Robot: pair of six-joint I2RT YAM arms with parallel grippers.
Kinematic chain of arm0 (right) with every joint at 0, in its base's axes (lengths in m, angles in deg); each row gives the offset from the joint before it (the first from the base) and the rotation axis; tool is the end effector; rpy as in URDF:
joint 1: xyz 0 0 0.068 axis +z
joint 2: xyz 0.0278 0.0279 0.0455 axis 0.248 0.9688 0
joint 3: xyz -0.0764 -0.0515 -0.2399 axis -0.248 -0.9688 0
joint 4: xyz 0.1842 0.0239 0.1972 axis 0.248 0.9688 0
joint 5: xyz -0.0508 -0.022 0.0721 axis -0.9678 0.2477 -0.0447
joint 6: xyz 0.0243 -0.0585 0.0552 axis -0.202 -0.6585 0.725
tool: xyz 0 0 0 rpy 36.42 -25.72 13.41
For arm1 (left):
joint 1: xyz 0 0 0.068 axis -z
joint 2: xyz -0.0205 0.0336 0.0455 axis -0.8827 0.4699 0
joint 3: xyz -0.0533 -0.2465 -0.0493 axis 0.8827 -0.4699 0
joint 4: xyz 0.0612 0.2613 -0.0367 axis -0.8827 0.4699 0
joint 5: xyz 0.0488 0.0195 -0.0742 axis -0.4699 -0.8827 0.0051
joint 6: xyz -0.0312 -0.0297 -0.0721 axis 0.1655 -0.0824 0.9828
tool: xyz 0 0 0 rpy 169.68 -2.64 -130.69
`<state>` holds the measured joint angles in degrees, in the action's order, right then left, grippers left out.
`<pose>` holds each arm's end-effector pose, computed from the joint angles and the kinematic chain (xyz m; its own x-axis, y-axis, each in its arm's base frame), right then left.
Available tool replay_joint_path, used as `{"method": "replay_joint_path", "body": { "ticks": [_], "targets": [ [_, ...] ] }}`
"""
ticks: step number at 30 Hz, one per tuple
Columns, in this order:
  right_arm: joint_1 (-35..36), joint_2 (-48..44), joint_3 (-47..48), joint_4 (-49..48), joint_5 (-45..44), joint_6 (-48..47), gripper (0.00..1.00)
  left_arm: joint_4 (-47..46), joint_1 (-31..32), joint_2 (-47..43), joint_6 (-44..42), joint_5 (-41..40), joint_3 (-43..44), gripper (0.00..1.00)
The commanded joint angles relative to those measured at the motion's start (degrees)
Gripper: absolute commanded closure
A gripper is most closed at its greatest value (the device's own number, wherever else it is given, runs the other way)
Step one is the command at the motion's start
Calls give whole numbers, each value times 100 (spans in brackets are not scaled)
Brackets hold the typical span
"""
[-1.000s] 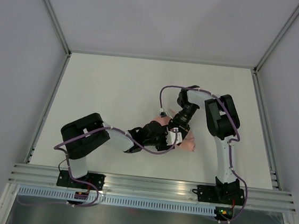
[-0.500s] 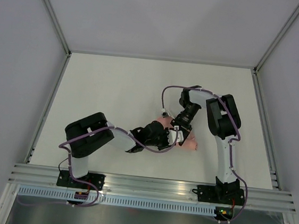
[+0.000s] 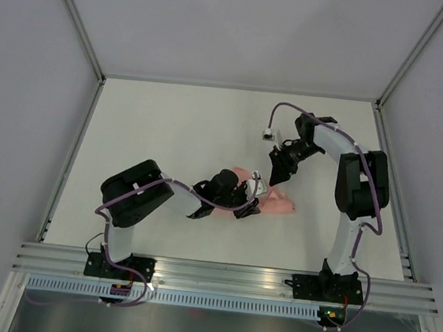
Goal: Fold the napkin, place the utensils inside, and roll it up
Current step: Roll the napkin at the center of the board.
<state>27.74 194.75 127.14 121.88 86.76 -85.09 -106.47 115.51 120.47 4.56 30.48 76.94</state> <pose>0.3512 0.1355 0.1189 -0.5568 -0.7035 -0.4416 -0.7940 0.2945 0.5318 0.2120 -0.3290 0.0766 -0.1349 0.4114 -0.9014 0.9653 0.2599 -0.0258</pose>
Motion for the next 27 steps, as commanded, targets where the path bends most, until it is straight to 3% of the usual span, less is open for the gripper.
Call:
{"method": "replay_joint_path", "body": {
  "ticks": [1,6,13,16,21,27],
  "targets": [
    [-475,-752,-213,-1040,767,423,52,829,-150,333,672,714,-92,98],
    [-960,-1552,-837,-1602,1077,-14,51,1057,-554,491,1121,1426,92,98],
    [-847,-2869,-2488,-2017,804,-1473,44,1462,-941,921,1543,2199,470,98],
    [-496,-3308,-3078,-2252,489,-1783,42,1769,-1003,1115,1614,2357,734,98],
    [451,-4039,-4368,-3782,-520,-1528,35,1998,-1047,1353,1701,2402,971,98],
    [1069,-4032,-4837,-4635,-1094,-1344,33,2200,-1074,1458,1719,2455,1077,98]
  ]
}}
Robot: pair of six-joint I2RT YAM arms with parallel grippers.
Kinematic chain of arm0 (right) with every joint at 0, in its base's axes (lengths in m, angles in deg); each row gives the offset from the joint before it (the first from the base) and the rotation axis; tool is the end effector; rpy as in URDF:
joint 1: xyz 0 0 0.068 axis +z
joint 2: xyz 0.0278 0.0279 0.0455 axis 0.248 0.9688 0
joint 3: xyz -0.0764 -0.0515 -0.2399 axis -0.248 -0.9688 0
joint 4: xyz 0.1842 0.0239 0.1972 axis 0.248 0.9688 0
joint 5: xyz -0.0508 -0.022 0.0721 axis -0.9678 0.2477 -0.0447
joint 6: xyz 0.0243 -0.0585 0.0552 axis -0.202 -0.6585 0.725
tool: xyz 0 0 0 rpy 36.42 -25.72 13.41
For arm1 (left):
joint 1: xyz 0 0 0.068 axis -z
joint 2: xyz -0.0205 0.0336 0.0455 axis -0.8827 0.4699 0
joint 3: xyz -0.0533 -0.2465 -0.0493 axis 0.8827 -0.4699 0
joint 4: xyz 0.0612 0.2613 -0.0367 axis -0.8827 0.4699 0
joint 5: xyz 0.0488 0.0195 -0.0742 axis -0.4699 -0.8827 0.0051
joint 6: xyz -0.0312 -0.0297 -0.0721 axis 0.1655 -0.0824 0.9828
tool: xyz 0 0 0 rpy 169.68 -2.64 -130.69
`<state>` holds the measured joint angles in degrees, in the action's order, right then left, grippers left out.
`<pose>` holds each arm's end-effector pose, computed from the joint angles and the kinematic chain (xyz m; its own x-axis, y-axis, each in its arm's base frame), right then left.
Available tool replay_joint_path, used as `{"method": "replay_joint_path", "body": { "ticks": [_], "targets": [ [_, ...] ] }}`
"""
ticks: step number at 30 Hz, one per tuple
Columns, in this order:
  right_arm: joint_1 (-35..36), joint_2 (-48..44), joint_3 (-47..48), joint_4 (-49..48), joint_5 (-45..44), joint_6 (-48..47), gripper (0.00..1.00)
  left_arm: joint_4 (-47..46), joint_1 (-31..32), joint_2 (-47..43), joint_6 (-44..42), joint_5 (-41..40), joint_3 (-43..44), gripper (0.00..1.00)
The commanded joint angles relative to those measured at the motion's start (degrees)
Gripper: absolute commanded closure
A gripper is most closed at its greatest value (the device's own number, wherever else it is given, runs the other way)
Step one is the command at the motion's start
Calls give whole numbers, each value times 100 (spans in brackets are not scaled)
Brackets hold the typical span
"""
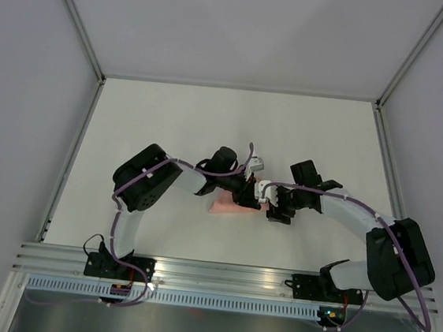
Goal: Fold the napkin, place the utensils inside, and roll it up
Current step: Roll the napkin at the center of the board.
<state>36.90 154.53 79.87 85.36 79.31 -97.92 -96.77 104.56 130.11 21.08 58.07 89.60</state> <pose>0.2229 0.1392 0.1188 0.0671 -0.7513 -0.6566 -0.9958 -0.0091 -0.0913 0.2685 -0.3205 0.0652 -0.5373 0.3626 -0.7614 0.8390 0.1383 -0.5262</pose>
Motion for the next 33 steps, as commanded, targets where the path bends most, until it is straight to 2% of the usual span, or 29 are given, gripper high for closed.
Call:
{"method": "replay_joint_path", "body": {
  "ticks": [1,8,13,21,24,25,26,28,29,31,32,33],
  "targets": [
    [180,68,-136,-1036,-453,-61,33,1256,13,503,67,-303,-162,98],
    [417,193,-320,-1704,-797,71,32,1379,-5,574,49,-277,-57,98],
    [496,454,-207,-1538,-832,1,32,1450,-14,600,14,-259,-4,98],
    [540,842,-13,-1406,-973,-52,41,1537,-84,565,-47,-172,31,98],
    [558,947,110,-1160,-1034,-131,62,1643,-102,486,-100,-136,110,97],
    [558,983,154,-1038,-1052,-148,76,1661,-102,460,-117,-154,119,97],
    [549,1018,180,-993,-1087,-192,81,1669,-110,416,-144,-189,119,94],
    [549,1088,198,-861,-1140,-201,90,1713,-137,302,-162,-303,137,91],
    [558,1106,224,-808,-1149,-201,92,1713,-163,258,-162,-382,137,84],
    [549,1168,233,-625,-1166,-219,96,1635,-189,91,-118,-549,93,79],
    [558,1177,259,-562,-1175,-219,97,1626,-233,38,-109,-636,75,71],
    [549,1211,259,-527,-1193,-210,98,1617,-260,-15,-100,-742,66,69]
  ]
}}
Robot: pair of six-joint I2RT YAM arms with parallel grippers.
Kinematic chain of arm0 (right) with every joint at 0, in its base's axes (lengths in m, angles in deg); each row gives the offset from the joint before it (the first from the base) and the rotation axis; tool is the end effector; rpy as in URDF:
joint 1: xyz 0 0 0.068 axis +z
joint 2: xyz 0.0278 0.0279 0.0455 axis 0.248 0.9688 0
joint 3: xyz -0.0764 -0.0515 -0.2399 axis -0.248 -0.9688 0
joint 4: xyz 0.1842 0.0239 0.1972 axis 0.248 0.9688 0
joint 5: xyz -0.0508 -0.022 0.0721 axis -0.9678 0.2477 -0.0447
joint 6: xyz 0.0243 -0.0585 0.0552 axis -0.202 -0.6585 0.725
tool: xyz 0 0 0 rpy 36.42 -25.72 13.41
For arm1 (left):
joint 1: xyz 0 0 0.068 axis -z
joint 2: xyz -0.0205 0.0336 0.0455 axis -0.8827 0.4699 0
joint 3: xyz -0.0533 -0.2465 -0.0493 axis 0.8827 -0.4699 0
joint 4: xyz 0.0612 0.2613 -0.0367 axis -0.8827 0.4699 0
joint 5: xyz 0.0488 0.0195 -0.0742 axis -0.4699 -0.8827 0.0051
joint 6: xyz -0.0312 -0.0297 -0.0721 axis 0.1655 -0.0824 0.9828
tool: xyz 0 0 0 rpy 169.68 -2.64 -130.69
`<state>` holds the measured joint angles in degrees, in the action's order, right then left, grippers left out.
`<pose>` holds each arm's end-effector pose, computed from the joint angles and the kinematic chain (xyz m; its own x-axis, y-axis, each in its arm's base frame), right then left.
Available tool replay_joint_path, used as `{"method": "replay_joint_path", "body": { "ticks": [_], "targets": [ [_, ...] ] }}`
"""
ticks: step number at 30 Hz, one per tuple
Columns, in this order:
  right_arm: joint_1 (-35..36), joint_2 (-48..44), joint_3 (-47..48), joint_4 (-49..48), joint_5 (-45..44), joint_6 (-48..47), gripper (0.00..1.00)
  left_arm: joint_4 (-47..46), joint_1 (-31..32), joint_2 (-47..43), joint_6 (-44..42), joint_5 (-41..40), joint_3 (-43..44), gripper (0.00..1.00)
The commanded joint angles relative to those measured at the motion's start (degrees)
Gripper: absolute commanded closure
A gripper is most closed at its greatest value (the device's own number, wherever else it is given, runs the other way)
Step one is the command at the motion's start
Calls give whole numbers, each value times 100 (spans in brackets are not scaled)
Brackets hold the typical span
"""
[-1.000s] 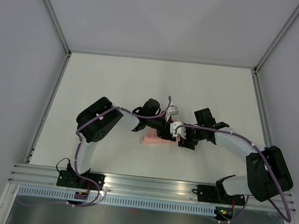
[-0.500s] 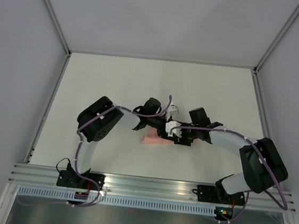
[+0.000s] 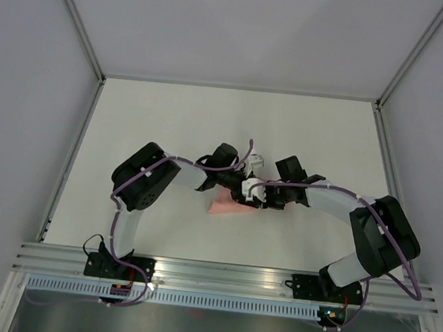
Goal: Fold the napkin, place the utensils inside, and roll it up
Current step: Roll the napkin at the center of the board.
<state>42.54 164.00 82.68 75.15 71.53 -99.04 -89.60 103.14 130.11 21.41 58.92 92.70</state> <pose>0.2435 0.1698 0.0954 0.1864 -0.7977 -0.5736 -0.9751 -0.0789 -0.2072 0.2794 -0.3173 0.0682 -0.5901 0.3846 -0.7099 0.8015 0.1735 -0.5723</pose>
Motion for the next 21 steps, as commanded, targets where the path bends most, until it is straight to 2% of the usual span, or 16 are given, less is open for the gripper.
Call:
{"method": "replay_joint_path", "body": {
  "ticks": [1,5,11,14,21],
  "targets": [
    [-15,274,-22,581,-415,-99,99,891,-170,-111,-115,-863,-244,67],
    [-15,353,47,775,-450,33,100,873,-302,-366,-80,-960,-253,59],
    [-15,529,293,1205,-441,262,99,865,-469,-840,-106,-1337,-288,56],
    [-50,660,425,1469,-371,306,100,717,-627,-1121,-80,-1768,-463,56],
    [-252,1284,1066,2390,-55,288,100,242,-874,-2096,104,-3700,-850,57]
  ]
}}
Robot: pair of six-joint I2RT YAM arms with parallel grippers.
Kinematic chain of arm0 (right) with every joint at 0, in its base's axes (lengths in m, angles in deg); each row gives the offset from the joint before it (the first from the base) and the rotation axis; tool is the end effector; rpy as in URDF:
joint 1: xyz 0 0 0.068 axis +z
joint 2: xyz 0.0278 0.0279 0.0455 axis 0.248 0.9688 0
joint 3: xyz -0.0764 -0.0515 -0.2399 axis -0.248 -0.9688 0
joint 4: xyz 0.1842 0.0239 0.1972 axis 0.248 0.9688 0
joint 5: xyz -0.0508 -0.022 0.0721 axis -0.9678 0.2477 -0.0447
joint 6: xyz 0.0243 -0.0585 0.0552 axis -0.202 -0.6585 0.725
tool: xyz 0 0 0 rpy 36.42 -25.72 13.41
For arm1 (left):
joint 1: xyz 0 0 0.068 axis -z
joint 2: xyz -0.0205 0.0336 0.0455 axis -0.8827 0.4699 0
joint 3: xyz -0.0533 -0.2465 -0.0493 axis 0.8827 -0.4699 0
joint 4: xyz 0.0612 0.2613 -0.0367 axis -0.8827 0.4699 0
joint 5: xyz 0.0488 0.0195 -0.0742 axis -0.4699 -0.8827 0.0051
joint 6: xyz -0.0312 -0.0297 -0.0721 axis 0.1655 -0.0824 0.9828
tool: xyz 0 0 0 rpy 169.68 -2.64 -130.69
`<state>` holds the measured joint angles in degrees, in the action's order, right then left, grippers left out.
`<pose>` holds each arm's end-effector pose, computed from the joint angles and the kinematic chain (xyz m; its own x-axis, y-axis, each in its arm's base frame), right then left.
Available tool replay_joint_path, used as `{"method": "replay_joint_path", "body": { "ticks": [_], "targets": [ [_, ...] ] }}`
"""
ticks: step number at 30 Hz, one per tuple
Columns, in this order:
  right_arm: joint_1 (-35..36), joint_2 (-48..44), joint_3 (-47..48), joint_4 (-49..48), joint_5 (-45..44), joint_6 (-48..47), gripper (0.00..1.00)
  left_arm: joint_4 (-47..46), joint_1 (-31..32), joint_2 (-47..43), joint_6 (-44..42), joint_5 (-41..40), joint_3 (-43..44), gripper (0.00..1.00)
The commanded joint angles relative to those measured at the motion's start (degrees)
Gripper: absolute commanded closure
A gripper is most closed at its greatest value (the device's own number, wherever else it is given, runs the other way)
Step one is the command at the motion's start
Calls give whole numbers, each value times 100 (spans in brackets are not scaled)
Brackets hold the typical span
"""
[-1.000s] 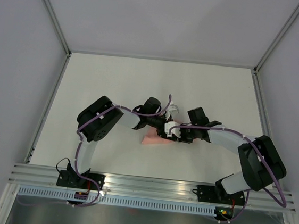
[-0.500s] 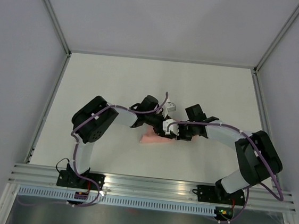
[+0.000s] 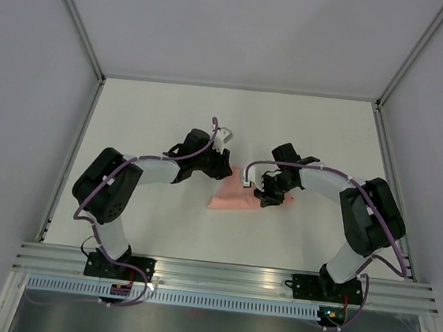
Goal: Fold the napkin, place the utensils inside, and roll it up
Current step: Roll the napkin at the center of the board.
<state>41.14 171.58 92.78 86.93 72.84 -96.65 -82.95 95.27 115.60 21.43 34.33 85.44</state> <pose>0.2626 0.1730 0.0966 0.0455 -0.8334 -0.5508 -0.9990 -0.0356 -0.0287 0.3168 -0.2435 0.1055 -0.6176 0.2426 -0.7482 0.6848 0.6336 -0.3599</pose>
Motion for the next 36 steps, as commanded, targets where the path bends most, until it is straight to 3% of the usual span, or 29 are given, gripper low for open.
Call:
{"method": "replay_joint_path", "body": {
  "ticks": [1,5,11,14,17,24,32,36],
  "targets": [
    [-182,648,310,1354,-81,15,100,-493,-95,-795,102,-1426,-186,57],
    [-367,1438,1014,2110,209,-178,100,-1029,-96,-1524,304,-2304,-677,57],
    [-604,2475,2130,3225,500,-398,99,-1951,-17,-2597,516,-2719,-1519,51],
    [-657,2872,2561,3525,535,-425,100,-2383,325,-2993,-1,-3017,-1917,46],
    [-657,3128,2843,3692,561,-407,99,-2567,922,-3195,-1080,-3482,-2110,44],
    [-675,3409,3168,3790,535,-284,100,-2753,2214,-3074,-2366,-3941,-2287,38],
    [-692,3559,3292,3772,509,-117,100,-2552,2989,-2476,-3342,-3775,-2208,36],
    [-719,3611,3327,3746,509,-82,100,-2182,3209,-2010,-3440,-3398,-2015,36]
  ]
}}
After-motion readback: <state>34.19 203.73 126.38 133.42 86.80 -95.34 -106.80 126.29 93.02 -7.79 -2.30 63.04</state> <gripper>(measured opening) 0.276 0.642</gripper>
